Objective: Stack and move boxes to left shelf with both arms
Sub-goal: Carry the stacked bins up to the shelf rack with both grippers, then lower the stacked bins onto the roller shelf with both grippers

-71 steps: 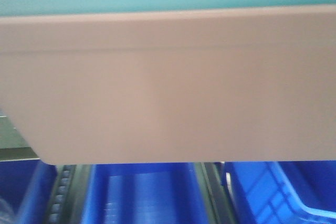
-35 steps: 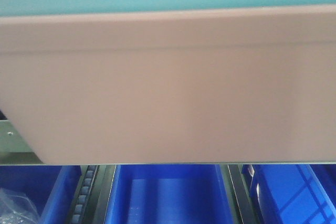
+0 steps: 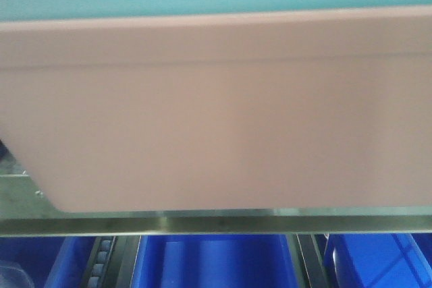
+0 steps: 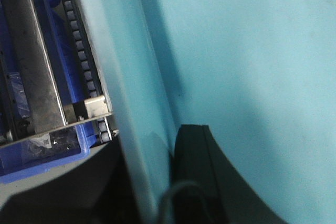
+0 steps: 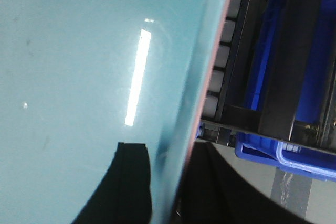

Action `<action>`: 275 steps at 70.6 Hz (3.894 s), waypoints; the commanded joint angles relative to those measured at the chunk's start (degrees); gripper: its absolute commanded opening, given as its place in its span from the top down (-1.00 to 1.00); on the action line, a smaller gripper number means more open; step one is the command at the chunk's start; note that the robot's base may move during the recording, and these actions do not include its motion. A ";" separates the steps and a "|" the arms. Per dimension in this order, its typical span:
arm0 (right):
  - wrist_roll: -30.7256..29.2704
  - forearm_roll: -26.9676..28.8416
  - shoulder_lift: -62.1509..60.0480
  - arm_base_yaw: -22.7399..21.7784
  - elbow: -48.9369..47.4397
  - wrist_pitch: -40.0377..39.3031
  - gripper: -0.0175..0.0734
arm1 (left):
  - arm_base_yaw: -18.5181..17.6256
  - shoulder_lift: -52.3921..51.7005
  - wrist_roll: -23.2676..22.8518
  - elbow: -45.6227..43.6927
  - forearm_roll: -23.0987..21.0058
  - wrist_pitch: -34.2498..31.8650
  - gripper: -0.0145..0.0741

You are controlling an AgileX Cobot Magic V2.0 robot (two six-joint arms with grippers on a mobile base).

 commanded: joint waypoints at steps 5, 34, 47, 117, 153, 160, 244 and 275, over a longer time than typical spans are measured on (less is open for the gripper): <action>-0.35 0.27 -1.90 -0.21 -2.37 -7.30 0.54 | -0.88 -1.88 1.81 -2.12 1.77 -4.35 0.68; -0.35 0.27 -1.90 -0.21 -2.37 -7.30 0.54 | -0.88 -1.88 1.81 -2.12 1.87 -4.35 0.68; -0.35 0.27 -1.90 -0.21 -2.37 -7.30 0.54 | -0.88 -1.88 1.81 -2.12 1.87 -4.35 0.68; -0.29 0.42 -1.90 -0.21 -2.37 -5.56 0.54 | -0.88 -1.88 1.81 -2.12 1.87 -4.78 0.68; -1.70 0.11 2.18 -0.21 -2.76 -8.49 0.54 | 3.72 -1.22 2.51 -2.12 6.43 -13.88 0.68; -3.77 0.11 5.13 -0.21 -4.29 -9.43 0.54 | 6.41 -0.08 2.51 -2.12 6.39 -16.20 0.68; -12.94 -1.20 34.82 -5.00 -27.01 -10.45 0.54 | 21.24 20.96 2.51 -4.13 6.37 -44.99 0.68; -12.94 -1.26 34.82 -5.00 -27.01 -9.29 0.03 | 21.39 20.96 2.51 -4.13 6.37 -41.93 0.22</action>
